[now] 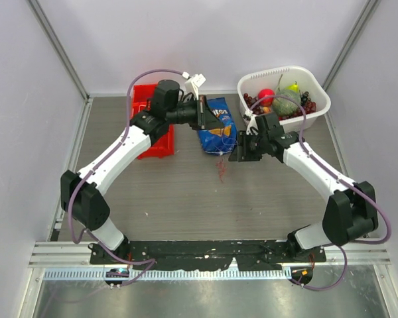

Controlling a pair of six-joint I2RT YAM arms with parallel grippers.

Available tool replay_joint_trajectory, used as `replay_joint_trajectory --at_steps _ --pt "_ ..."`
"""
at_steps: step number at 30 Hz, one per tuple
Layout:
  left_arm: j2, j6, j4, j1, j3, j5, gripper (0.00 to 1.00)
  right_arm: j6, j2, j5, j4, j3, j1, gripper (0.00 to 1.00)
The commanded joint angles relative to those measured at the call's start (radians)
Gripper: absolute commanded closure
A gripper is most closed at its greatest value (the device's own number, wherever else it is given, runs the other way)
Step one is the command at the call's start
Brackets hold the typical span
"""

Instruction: Untangle the cables

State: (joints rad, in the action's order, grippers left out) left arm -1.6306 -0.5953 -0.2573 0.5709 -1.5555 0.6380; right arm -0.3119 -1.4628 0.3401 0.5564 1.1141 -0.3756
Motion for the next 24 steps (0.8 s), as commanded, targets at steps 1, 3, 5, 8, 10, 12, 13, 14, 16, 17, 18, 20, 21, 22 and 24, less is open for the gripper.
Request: replay_joint_trajectory --at_steps 1,3,5,8,10,12,13,14,16,17,18,20,21,22,24 --pt "0.034 -0.112 0.092 -0.028 -0.075 0.003 1.0 0.002 0.108 0.063 -0.085 -0.025 0.017 0.48" --pt "0.035 -0.176 0.128 -0.04 -0.081 0.003 1.0 0.0 0.105 0.088 -0.107 -0.028 0.02 0.45" --pt "0.037 -0.228 0.167 -0.042 -0.089 0.006 1.0 -0.004 0.07 0.132 -0.116 -0.016 0.018 0.44" --pt "0.041 -0.29 0.226 -0.042 -0.087 0.028 1.0 -0.03 0.018 0.16 -0.159 -0.01 0.014 0.39" --pt "0.049 -0.301 0.234 -0.042 -0.089 0.031 1.0 -0.062 0.007 0.105 -0.211 -0.031 0.014 0.39" --pt "0.06 -0.301 0.234 -0.042 -0.092 0.029 1.0 -0.099 -0.019 0.07 -0.234 -0.028 0.012 0.39" --pt "0.066 -0.301 0.236 -0.042 -0.094 0.032 1.0 -0.102 -0.033 0.082 -0.243 -0.023 0.014 0.39" --pt "0.069 -0.302 0.237 -0.042 -0.097 0.031 1.0 -0.114 -0.063 0.117 -0.256 -0.013 0.012 0.39" --pt "0.074 -0.308 0.248 -0.042 -0.106 0.037 1.0 -0.136 -0.112 0.184 -0.283 -0.007 0.006 0.39" --pt "0.072 -0.311 0.251 -0.043 -0.113 0.038 1.0 -0.136 -0.146 0.206 -0.286 0.001 0.003 0.4" --pt "0.071 -0.313 0.251 -0.042 -0.12 0.042 1.0 -0.127 -0.16 0.226 -0.27 0.007 -0.008 0.41" --pt "0.074 -0.31 0.251 -0.042 -0.135 0.042 1.0 -0.098 -0.186 0.217 -0.233 0.016 -0.028 0.43" --pt "0.075 -0.302 0.244 -0.042 -0.143 0.034 1.0 -0.079 -0.194 0.183 -0.207 0.015 -0.032 0.43" --pt "0.075 -0.291 0.231 -0.042 -0.15 0.029 1.0 -0.075 -0.202 0.165 -0.187 0.015 -0.036 0.43" --pt "0.078 -0.259 0.192 -0.042 -0.167 0.002 1.0 -0.059 -0.211 0.134 -0.149 0.009 -0.036 0.44"
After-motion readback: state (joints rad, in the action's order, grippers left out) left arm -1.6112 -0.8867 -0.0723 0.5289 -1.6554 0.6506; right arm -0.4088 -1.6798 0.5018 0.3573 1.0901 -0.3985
